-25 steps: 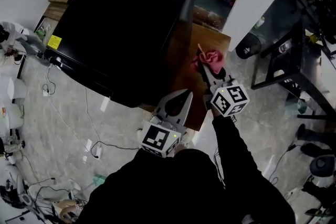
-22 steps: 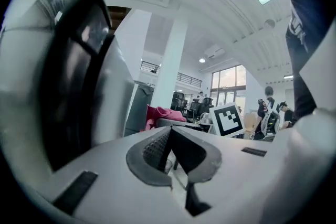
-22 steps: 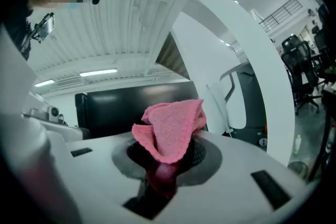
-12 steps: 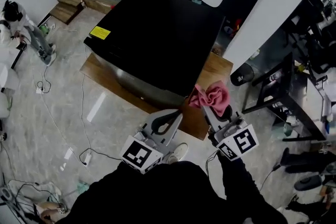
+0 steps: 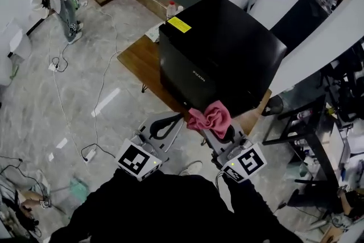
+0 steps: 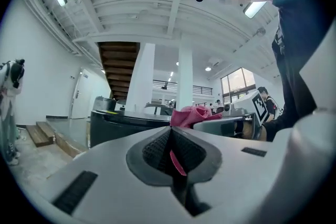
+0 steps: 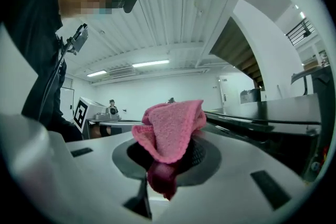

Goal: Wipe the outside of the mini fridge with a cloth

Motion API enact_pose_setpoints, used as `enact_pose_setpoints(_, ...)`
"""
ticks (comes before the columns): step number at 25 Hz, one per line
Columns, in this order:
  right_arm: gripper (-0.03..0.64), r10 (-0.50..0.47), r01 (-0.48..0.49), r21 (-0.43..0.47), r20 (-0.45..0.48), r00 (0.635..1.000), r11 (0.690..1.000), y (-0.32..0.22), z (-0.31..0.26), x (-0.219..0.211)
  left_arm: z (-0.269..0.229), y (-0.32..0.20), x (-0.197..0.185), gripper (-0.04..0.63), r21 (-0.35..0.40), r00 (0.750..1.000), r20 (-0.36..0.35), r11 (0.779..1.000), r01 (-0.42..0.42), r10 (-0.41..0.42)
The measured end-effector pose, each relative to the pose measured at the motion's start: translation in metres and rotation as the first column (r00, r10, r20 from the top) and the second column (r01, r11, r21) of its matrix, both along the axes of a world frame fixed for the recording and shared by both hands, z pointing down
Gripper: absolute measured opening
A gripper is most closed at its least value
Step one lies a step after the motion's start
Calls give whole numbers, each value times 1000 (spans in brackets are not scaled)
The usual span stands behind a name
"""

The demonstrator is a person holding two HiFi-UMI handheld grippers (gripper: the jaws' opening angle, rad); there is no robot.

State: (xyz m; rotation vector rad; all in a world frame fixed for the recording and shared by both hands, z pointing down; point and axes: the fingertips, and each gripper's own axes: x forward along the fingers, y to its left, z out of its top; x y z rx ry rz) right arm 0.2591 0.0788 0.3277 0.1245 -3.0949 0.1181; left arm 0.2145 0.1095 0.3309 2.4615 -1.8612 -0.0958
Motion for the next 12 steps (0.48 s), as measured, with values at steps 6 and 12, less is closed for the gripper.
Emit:
enact_pose_setpoints(6, 94, -96, 96, 25, -21, 995, 995, 67, -5, -99, -2, 67, -93, 6, -17, 996, 3, 996, 90, -90)
enact_pose_setpoints(12, 95, -160, 160, -19, -15, 987, 987, 120, -2, -158, -1, 127, -145, 6, -28, 990, 4, 989, 142, -142)
